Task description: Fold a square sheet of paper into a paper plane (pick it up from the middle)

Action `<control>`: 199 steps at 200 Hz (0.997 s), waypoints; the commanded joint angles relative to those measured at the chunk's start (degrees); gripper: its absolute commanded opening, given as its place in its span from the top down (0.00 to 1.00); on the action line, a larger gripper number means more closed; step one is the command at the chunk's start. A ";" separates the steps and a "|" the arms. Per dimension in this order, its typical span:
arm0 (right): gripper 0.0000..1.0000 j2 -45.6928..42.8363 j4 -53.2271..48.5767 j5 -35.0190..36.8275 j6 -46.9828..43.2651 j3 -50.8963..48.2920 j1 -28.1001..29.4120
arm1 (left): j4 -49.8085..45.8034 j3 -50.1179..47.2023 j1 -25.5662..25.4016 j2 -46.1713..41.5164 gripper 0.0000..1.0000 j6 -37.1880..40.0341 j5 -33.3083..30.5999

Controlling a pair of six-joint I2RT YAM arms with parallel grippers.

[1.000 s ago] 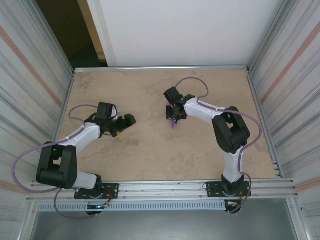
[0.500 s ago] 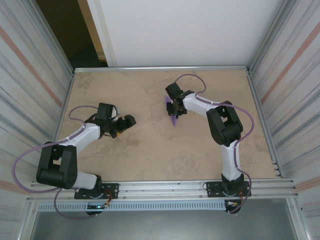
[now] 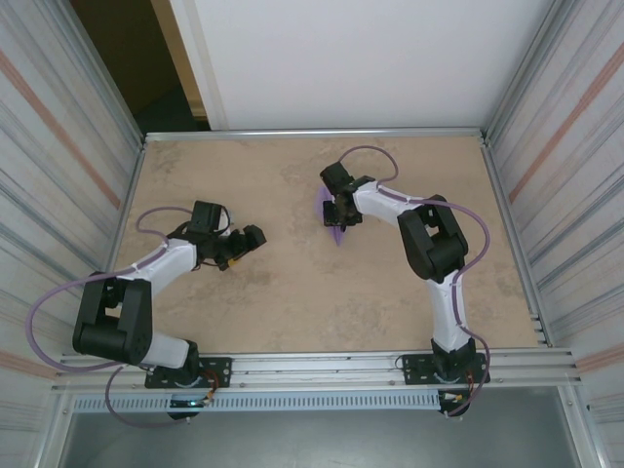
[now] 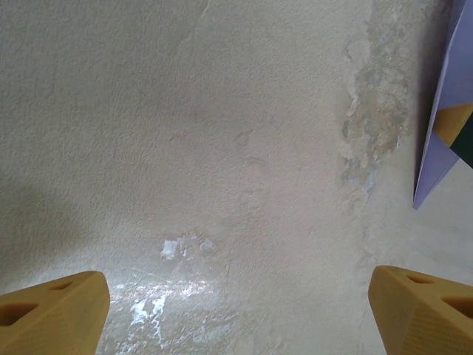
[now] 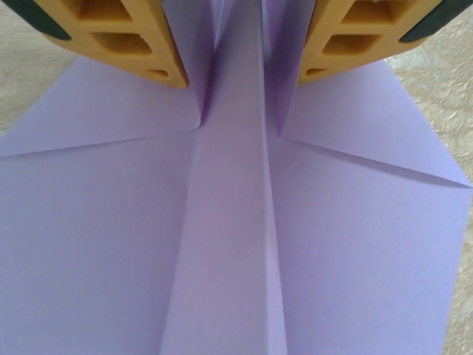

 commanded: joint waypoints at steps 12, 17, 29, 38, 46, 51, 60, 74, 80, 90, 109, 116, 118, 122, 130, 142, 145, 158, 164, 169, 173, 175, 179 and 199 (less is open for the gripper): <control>0.60 2.57 -2.99 3.03 -0.52 1.49 0.85 | 0.53 -0.17 0.30 0.84 0.09 0.76 1.14; 0.59 2.75 -3.07 3.31 -0.53 1.54 0.89 | 0.60 -0.23 0.25 0.88 0.09 0.75 1.17; 0.58 3.30 -3.24 4.21 -0.26 1.49 1.05 | 0.62 -0.13 0.35 1.11 0.09 0.76 1.22; 0.56 3.76 -3.38 5.06 -0.16 1.49 1.19 | 0.74 -0.17 0.30 1.19 0.09 0.83 1.28; 0.56 4.25 -3.34 5.45 0.00 1.49 1.30 | 0.69 -0.11 0.30 1.25 0.09 0.80 1.35; 0.55 4.59 -3.35 5.56 0.22 1.49 1.22 | 0.70 -0.10 0.30 1.34 0.09 0.77 1.28; 0.55 5.01 -3.18 5.65 0.53 1.50 1.11 | 0.71 -0.16 0.30 1.33 0.09 0.83 1.35; 0.54 5.59 -2.90 5.96 0.81 1.44 0.88 | 0.67 -0.15 0.30 1.34 0.09 0.92 1.35; 0.54 5.89 -2.81 6.01 0.92 1.54 0.74 | 0.66 -0.16 0.31 1.32 0.09 0.95 1.31; 0.54 6.27 -2.57 5.88 0.92 1.65 0.43 | 0.52 -0.14 0.30 1.22 0.09 0.96 1.26; 0.53 6.76 -1.66 5.43 0.75 1.78 -0.01 | 0.37 0.06 0.30 1.13 0.08 1.05 0.97; 0.53 6.98 -1.39 5.24 0.72 1.91 -0.09 | 0.34 0.03 0.30 1.13 0.08 1.10 0.89; 0.53 7.03 -1.33 5.22 0.68 2.10 -0.14 | 0.34 0.13 0.25 1.12 0.08 1.04 0.91; 0.53 7.27 -1.24 5.15 0.61 2.25 -0.24 | 0.32 0.18 0.29 1.14 0.08 1.09 0.89; 0.53 7.60 -1.27 5.13 0.52 2.69 -0.27 | 0.17 0.25 0.30 1.17 0.08 1.11 0.76; 0.53 7.89 -1.14 5.06 0.54 3.26 -0.28 | 0.04 0.44 0.30 1.12 0.08 1.04 0.73; 0.53 7.86 -1.07 5.04 0.51 3.39 -0.28 | -0.01 0.53 0.30 1.12 0.08 1.10 0.68; 0.54 7.52 -0.94 4.88 0.73 3.73 -0.28 | -0.17 0.61 0.30 1.04 0.08 1.11 0.73; 0.54 7.10 -0.72 4.74 0.86 3.83 -0.20 | -0.22 0.69 0.30 1.04 0.08 1.10 0.68; 0.54 6.77 -0.71 4.63 0.97 3.95 -0.19 | -0.35 0.67 0.30 0.97 0.08 1.11 0.70; 0.54 6.30 -0.70 4.53 0.98 4.02 -0.20 | -0.41 0.74 0.30 0.90 0.08 1.11 0.67; 0.54 6.16 -0.70 4.47 0.92 4.04 -0.24 | -0.44 0.76 0.34 0.89 0.08 1.11 0.66; 0.54 5.65 -0.71 4.45 0.98 4.06 -0.20 | -0.49 0.72 0.30 0.78 0.08 1.11 0.69; 0.54 2.94 -0.96 4.35 0.98 4.60 -0.15 | -0.72 1.01 0.30 0.45 0.08 1.12 0.64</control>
